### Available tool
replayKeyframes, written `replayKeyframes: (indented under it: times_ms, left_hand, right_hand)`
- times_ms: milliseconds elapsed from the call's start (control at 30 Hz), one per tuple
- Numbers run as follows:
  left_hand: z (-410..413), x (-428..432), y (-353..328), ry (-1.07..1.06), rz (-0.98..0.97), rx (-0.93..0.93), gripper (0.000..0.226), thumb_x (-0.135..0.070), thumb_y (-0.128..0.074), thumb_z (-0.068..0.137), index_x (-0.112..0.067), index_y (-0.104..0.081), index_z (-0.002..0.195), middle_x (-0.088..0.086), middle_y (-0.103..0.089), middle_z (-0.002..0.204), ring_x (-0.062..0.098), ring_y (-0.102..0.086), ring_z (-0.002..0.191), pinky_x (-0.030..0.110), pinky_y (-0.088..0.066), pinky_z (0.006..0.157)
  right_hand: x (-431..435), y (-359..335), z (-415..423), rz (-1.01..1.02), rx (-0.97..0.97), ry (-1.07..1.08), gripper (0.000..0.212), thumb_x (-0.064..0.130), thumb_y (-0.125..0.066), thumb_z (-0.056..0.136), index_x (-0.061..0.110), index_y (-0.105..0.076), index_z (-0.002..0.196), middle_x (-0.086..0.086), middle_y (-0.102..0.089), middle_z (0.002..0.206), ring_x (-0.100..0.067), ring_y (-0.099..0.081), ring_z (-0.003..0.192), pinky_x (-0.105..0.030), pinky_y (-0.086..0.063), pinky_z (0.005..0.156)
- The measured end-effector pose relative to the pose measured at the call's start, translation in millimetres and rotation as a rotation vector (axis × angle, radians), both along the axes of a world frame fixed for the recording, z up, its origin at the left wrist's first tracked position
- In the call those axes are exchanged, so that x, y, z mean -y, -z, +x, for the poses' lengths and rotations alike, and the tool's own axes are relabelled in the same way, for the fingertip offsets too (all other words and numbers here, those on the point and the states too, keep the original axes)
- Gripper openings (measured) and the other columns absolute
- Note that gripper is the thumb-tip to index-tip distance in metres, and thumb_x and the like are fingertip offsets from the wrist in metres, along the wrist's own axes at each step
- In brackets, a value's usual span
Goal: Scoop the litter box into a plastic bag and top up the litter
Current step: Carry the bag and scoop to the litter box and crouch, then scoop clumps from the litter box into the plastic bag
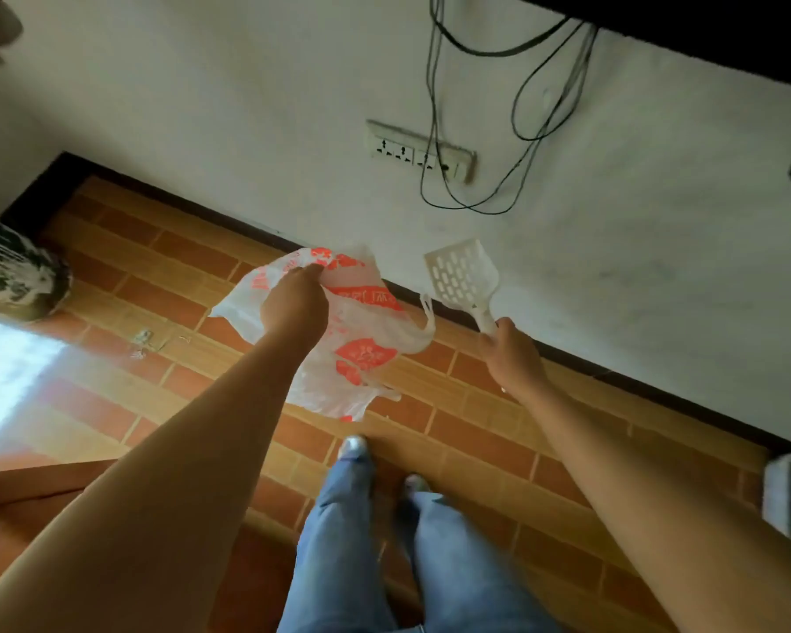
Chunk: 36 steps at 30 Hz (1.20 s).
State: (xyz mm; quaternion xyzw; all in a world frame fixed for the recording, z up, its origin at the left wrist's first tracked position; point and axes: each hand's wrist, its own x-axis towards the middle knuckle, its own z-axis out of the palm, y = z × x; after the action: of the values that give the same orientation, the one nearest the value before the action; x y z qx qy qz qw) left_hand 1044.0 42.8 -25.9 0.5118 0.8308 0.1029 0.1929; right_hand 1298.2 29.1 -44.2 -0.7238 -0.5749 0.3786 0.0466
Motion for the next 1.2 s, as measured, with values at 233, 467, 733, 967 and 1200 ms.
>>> replayKeyframes:
  times_ms: [233, 467, 733, 967, 1200]
  left_hand:
    - [43, 7, -27, 0.214, -0.013, 0.02, 0.046, -0.009, -0.026, 0.099, -0.023, -0.047, 0.138, 0.006, -0.055, 0.134, 0.028, -0.056, 0.116, 0.041, -0.048, 0.096]
    - [115, 0, -30, 0.413, -0.028, 0.073, 0.047, -0.006, -0.028, 0.098, -0.022, -0.049, 0.137, 0.006, -0.057, 0.132, 0.027, -0.058, 0.113, 0.036, -0.048, 0.09]
    - [231, 3, -40, 0.728, -0.071, 0.102, 0.05, -0.005, -0.028, 0.095, -0.024, -0.047, 0.138, 0.006, -0.054, 0.135, 0.03, -0.055, 0.116, 0.036, -0.045, 0.092]
    - [333, 41, -40, 0.93, -0.085, 0.147, 0.047, -0.006, -0.026, 0.099, -0.024, -0.046, 0.138, 0.005, -0.052, 0.138, 0.031, -0.055, 0.117, 0.038, -0.046, 0.093]
    - [430, 89, -36, 1.105, -0.089, 0.167, 0.043, -0.011, -0.027, 0.101, -0.021, -0.047, 0.137, 0.006, -0.05, 0.14, 0.032, -0.049, 0.124, 0.043, -0.041, 0.101]
  right_hand:
    - [45, -13, 37, 0.069, -0.021, 0.197, 0.028, 0.028, -0.044, 0.097, 0.004, -0.049, 0.112, -0.002, -0.054, 0.079, -0.009, -0.046, 0.053, -0.02, -0.032, 0.046]
    - [106, -11, 84, 0.103, 0.022, 0.521, 0.031, 0.024, -0.044, 0.097, 0.003, -0.048, 0.119, -0.002, -0.055, 0.077, -0.007, -0.044, 0.048, -0.018, -0.034, 0.042]
    - [192, -20, 143, 0.083, 0.079, 0.923, 0.031, 0.026, -0.044, 0.097, 0.002, -0.05, 0.116, -0.001, -0.053, 0.083, -0.012, -0.052, 0.065, -0.021, -0.039, 0.054]
    - [266, -23, 191, 0.071, 0.076, 1.218, 0.033, 0.032, -0.043, 0.097, 0.005, -0.051, 0.115, 0.0, -0.055, 0.086, -0.015, -0.057, 0.077, -0.021, -0.045, 0.064]
    - [343, -32, 253, 0.023, 0.113, 1.428, 0.031, 0.029, -0.045, 0.097, 0.007, -0.048, 0.118, -0.003, -0.057, 0.094, -0.018, -0.06, 0.085, -0.031, -0.051, 0.076]
